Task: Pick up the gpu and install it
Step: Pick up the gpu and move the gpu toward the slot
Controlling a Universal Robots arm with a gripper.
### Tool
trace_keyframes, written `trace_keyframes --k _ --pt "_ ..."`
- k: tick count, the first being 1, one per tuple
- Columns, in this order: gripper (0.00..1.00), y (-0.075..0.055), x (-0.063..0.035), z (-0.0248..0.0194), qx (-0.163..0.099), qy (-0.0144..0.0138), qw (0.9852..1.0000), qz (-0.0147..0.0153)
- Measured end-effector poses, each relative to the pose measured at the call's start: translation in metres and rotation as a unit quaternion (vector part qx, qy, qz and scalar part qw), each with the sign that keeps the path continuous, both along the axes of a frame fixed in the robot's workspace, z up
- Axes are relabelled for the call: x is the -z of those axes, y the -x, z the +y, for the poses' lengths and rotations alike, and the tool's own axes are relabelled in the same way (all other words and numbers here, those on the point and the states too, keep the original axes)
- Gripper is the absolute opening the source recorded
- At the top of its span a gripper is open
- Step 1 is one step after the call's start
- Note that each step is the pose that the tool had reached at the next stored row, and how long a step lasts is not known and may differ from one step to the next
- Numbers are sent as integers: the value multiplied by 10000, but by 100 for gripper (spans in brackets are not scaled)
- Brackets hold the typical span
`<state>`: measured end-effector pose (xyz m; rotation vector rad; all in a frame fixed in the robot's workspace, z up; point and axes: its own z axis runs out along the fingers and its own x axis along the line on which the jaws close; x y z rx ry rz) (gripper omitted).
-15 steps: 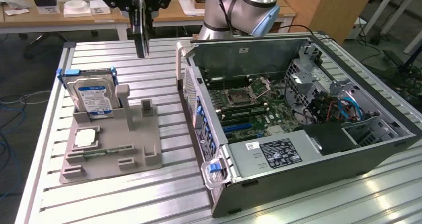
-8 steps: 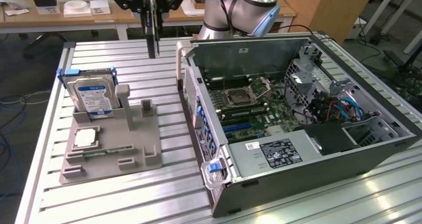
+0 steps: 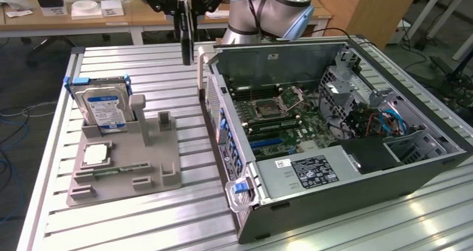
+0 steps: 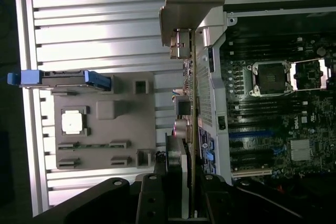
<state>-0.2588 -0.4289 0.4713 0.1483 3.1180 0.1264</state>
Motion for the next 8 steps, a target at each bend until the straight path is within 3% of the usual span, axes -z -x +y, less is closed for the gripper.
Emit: trace_keyframes --k 8 --pt "28 -211 10 0 0 0 10000 0"
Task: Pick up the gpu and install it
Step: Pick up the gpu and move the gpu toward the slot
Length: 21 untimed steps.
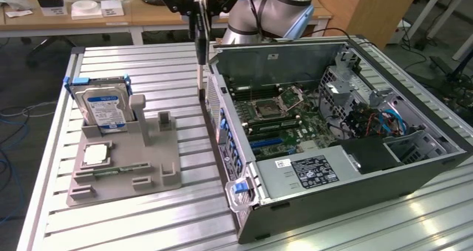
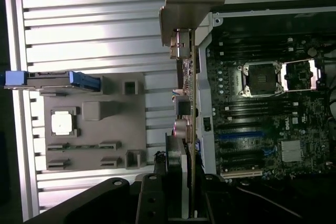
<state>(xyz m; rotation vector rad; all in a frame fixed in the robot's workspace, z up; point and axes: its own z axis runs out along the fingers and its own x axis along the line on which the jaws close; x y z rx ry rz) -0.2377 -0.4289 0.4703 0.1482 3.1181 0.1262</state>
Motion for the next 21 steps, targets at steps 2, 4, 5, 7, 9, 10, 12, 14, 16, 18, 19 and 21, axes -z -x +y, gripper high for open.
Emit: trace_keyframes --k 2,4,5,7,9,10,12,14,16,18,19,21 --pt "28 -30 2 -2 0 0 10000 0" --pt "28 -56 3 -2 0 0 10000 0" --pt "28 -71 4 -3 0 0 10000 0" --pt "28 -99 6 -3 1 0 10000 0" --pt "28 -125 8 -4 1 0 10000 0" --pt "28 -138 9 -4 1 0 10000 0" --pt "28 -168 10 -5 0 0 10000 0" --pt "28 -203 12 -5 0 0 10000 0" --pt "28 -238 14 -6 0 0 10000 0" --pt "28 -271 17 -6 1 0 10000 0" --pt "28 -287 18 -6 1 0 10000 0" --pt "28 -319 20 -7 1 0 10000 0"
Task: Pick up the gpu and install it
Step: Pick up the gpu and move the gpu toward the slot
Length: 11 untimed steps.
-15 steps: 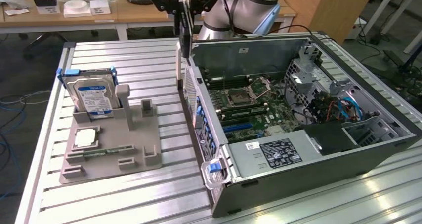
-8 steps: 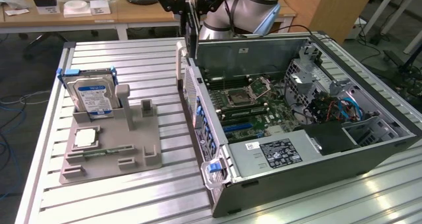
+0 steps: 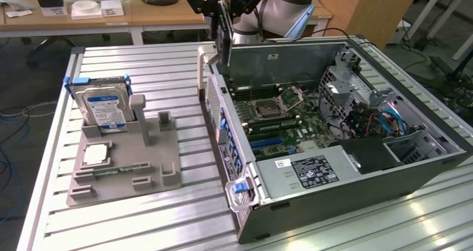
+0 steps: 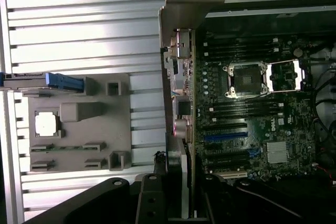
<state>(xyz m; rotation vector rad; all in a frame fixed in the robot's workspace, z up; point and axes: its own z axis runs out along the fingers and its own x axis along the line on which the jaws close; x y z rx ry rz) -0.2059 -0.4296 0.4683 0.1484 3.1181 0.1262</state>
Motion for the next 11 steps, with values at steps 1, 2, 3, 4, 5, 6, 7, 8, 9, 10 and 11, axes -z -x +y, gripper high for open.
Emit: trace_keyframes --k 1,2,3,4,5,6,7,8,9,10,11 --pt "28 -19 1 0 0 0 10000 0" --pt "28 -36 2 0 0 0 10000 0" --pt "28 -53 3 -1 -1 0 10000 0" --pt "28 -68 4 -1 0 0 10000 0" --pt "28 -83 5 -1 0 0 10000 0" --pt "28 -99 5 -1 0 0 10000 1" --pt "28 -114 7 -1 0 0 10000 0" --pt "28 -129 7 -1 0 0 10000 0" --pt "28 -144 8 -1 0 0 10000 0" --pt "28 -162 9 -1 0 0 10000 0" --pt "28 -181 10 -1 0 0 10000 0"
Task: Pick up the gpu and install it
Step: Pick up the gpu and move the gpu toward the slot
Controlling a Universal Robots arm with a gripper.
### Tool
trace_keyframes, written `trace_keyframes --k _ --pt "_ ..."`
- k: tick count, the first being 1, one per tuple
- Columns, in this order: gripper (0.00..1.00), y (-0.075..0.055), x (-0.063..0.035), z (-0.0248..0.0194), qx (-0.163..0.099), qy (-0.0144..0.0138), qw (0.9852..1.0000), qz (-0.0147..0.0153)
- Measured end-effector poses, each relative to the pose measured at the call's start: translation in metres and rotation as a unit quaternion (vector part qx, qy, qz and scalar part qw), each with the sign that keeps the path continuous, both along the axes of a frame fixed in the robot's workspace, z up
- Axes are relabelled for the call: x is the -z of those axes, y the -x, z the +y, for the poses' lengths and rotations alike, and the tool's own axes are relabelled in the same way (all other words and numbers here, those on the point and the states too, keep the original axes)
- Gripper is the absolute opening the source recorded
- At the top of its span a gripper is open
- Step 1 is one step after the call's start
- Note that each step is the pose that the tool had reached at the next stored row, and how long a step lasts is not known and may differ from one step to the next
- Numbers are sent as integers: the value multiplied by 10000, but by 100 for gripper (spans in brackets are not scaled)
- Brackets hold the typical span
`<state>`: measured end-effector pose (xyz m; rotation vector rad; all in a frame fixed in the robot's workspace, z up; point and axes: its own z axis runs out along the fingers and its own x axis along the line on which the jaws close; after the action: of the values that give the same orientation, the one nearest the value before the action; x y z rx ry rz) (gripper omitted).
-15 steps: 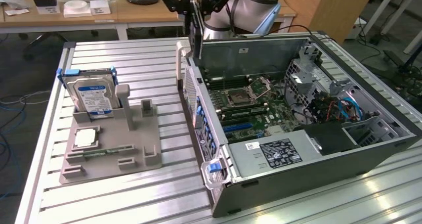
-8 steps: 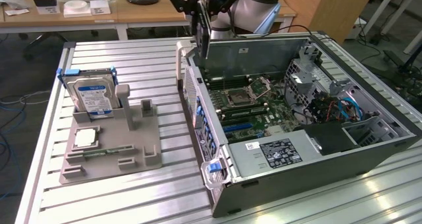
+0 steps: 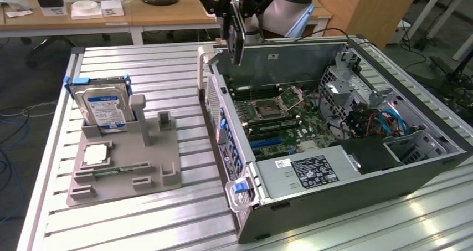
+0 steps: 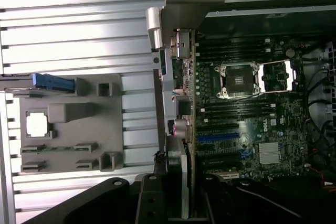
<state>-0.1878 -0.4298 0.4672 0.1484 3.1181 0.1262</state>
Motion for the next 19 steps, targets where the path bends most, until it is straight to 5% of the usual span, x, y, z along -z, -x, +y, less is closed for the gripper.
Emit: trace_keyframes --k 19 --pt "28 -356 15 0 0 0 10000 0"
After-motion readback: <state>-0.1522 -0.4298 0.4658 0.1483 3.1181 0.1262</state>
